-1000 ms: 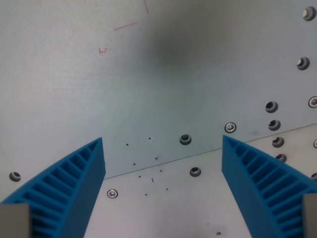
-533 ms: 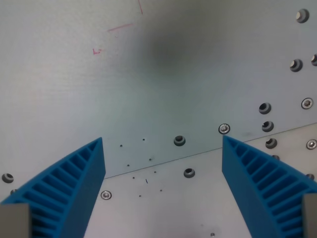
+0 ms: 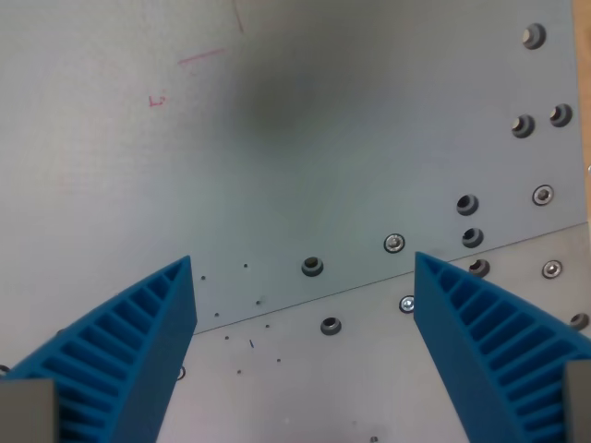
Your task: Rotate around base negative x
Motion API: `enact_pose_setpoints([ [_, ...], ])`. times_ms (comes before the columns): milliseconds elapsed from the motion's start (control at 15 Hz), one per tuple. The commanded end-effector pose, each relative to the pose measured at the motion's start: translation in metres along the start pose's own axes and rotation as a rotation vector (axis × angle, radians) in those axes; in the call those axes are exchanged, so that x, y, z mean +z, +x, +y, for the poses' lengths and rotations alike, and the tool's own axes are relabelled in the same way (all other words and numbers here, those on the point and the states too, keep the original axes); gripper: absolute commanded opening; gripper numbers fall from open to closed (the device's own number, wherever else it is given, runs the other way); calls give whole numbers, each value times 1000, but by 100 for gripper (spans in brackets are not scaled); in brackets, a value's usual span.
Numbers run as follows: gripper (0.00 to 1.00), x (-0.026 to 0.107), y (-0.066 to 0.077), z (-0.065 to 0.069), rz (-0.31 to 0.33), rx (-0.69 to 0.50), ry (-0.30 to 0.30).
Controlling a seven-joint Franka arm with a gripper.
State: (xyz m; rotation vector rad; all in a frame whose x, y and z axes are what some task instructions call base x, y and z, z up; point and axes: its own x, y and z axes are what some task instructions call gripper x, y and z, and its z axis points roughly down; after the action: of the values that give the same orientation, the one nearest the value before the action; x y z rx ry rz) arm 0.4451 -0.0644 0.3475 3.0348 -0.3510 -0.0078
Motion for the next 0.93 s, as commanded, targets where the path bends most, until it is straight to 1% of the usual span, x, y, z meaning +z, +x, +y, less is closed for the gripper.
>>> enact_pose_setpoints([
  [67, 100, -2, -1, -2, 54, 21, -183],
  [933, 100, -2, -1, -2, 87, 25, -331],
])
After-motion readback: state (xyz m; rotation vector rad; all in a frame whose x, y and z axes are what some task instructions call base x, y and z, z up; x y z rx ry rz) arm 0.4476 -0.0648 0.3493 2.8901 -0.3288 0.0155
